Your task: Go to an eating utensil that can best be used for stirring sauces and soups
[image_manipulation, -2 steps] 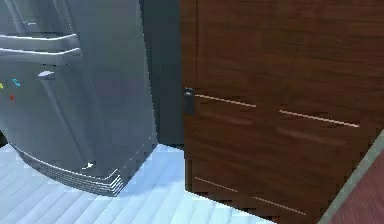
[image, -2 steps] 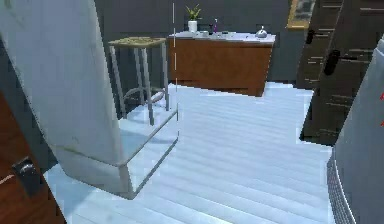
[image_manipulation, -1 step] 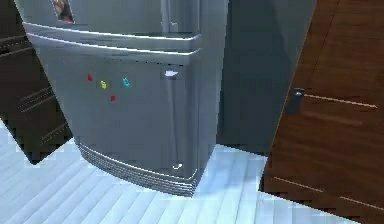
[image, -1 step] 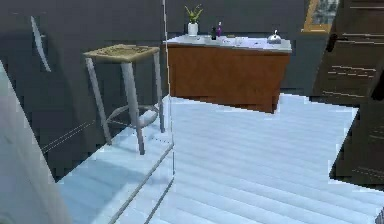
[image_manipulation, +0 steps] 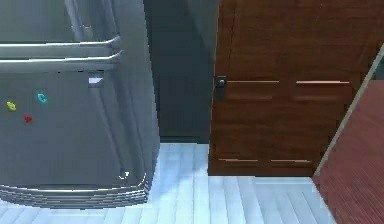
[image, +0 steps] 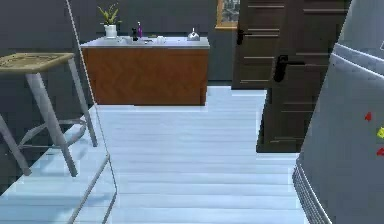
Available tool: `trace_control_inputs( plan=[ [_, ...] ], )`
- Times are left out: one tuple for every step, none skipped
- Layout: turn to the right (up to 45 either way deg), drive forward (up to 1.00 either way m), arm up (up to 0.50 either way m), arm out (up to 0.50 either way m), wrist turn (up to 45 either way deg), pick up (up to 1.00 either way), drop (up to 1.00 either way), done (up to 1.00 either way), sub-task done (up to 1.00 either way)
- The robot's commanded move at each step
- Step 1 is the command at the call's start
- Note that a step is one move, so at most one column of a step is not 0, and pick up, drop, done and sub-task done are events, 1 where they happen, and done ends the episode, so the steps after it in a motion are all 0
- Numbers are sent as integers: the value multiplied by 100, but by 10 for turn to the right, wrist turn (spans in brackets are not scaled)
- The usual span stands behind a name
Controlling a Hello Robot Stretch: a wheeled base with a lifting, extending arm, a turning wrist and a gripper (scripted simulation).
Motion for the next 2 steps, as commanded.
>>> trace_control_inputs(
  plan=[
    [0,100,0,0,0,0,0,0,0],
    [0,100,0,0,0,0,0,0,0]
  ],
)
